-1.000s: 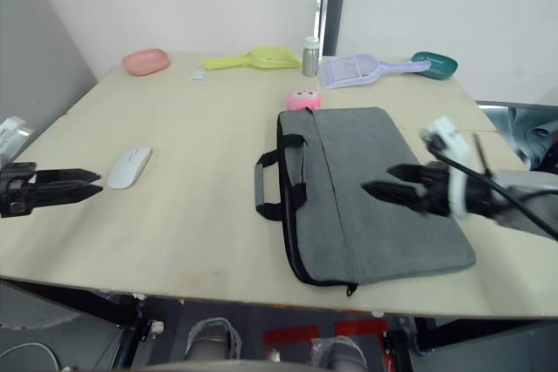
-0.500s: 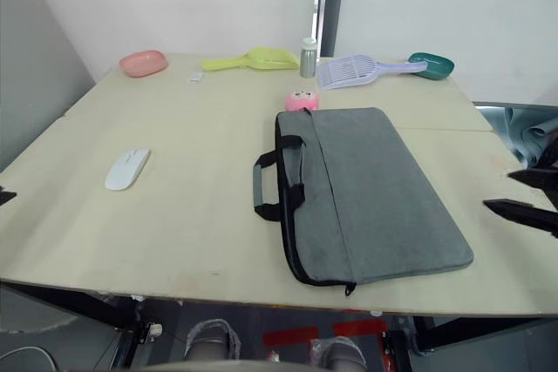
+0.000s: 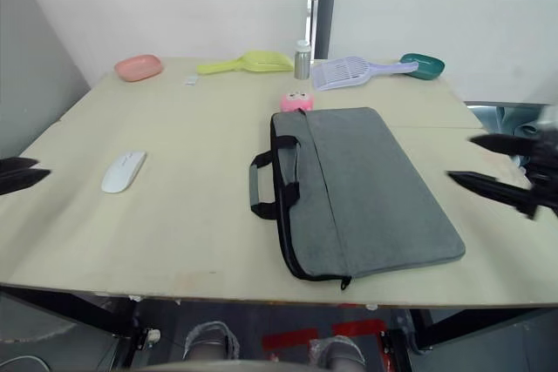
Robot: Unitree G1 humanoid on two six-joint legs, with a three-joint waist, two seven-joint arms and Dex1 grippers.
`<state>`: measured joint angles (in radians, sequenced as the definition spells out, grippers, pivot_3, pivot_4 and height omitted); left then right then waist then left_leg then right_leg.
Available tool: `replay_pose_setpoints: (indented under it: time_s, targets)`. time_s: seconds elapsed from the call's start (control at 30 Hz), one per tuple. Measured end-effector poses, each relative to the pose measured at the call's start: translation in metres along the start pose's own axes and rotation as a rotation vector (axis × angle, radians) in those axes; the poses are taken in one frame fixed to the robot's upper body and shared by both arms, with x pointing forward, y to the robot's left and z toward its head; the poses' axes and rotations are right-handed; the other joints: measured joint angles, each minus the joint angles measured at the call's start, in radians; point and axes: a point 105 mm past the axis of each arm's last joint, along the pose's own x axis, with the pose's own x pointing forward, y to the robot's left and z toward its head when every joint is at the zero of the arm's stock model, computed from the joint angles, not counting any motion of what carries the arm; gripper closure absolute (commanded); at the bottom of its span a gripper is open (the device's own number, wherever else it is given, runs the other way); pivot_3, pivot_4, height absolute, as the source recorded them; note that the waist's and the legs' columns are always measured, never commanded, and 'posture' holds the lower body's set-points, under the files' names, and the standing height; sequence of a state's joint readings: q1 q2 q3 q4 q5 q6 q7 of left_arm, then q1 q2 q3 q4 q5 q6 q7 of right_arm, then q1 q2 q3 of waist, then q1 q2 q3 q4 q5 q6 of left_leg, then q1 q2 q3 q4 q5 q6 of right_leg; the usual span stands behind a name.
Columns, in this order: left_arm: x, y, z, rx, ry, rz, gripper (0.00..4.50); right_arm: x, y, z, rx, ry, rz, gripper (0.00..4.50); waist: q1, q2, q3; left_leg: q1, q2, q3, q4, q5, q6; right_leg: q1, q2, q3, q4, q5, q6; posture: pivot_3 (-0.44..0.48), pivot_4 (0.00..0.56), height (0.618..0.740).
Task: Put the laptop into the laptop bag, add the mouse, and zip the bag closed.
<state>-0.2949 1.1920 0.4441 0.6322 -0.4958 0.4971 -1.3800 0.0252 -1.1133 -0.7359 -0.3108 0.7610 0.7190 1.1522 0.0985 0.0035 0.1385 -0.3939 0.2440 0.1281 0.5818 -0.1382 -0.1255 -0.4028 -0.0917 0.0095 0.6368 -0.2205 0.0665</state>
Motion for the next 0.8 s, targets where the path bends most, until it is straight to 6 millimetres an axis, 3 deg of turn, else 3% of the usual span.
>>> replay_pose_setpoints:
  time_s: [0.23,0.3,0.4,0.5,0.7,0.8]
  targets:
    - [0.059,0.011,-0.036,-0.04,0.024,0.139,0.75,0.077,0.03,0.026,-0.062,-0.103,0.149,0.04,-0.001,-0.001,0.0,0.002,0.0,0.003,0.003,0.0,0.0,0.0,0.0,0.004,0.004,0.0,0.0,0.0,0.15,0.74]
    - [0.07,0.02,-0.036,-0.05,0.01,0.23,0.75,0.095,0.041,0.038,-0.076,-0.145,0.192,0.04,0.0,-0.002,0.0,0.001,0.001,0.002,0.004,0.0,-0.001,-0.001,0.002,0.004,0.006,0.0,0.0,0.0,0.15,0.74]
    - [0.072,0.028,-0.026,-0.026,-0.01,0.31,0.75,0.11,0.057,0.049,-0.095,-0.174,0.257,0.04,0.003,-0.003,-0.001,-0.001,0.0,0.001,0.005,0.0,-0.001,-0.001,0.002,0.003,0.005,0.0,0.0,0.0,0.15,0.74]
    - [0.083,0.023,-0.021,-0.027,-0.026,0.315,0.75,0.122,0.072,0.061,-0.114,-0.211,0.317,0.04,0.008,-0.003,-0.001,-0.002,0.0,0.001,0.005,0.0,-0.002,-0.001,0.001,0.003,0.006,0.0,0.0,0.0,0.15,0.74]
    - [0.111,0.011,-0.037,-0.089,0.03,0.31,0.75,0.144,0.092,0.072,-0.117,-0.25,0.399,0.04,0.008,-0.003,-0.001,-0.004,0.0,-0.003,0.009,0.001,-0.003,-0.001,0.001,0.0,0.01,0.0,0.0,0.0,0.15,0.74]
    - [0.122,0.011,-0.033,-0.094,0.026,0.332,0.75,0.153,0.1,0.075,-0.127,-0.257,0.427,0.04,0.01,-0.004,-0.002,-0.005,0.0,-0.006,0.01,0.002,-0.004,-0.001,0.001,-0.002,0.011,0.0,0.0,0.0,0.15,0.74]
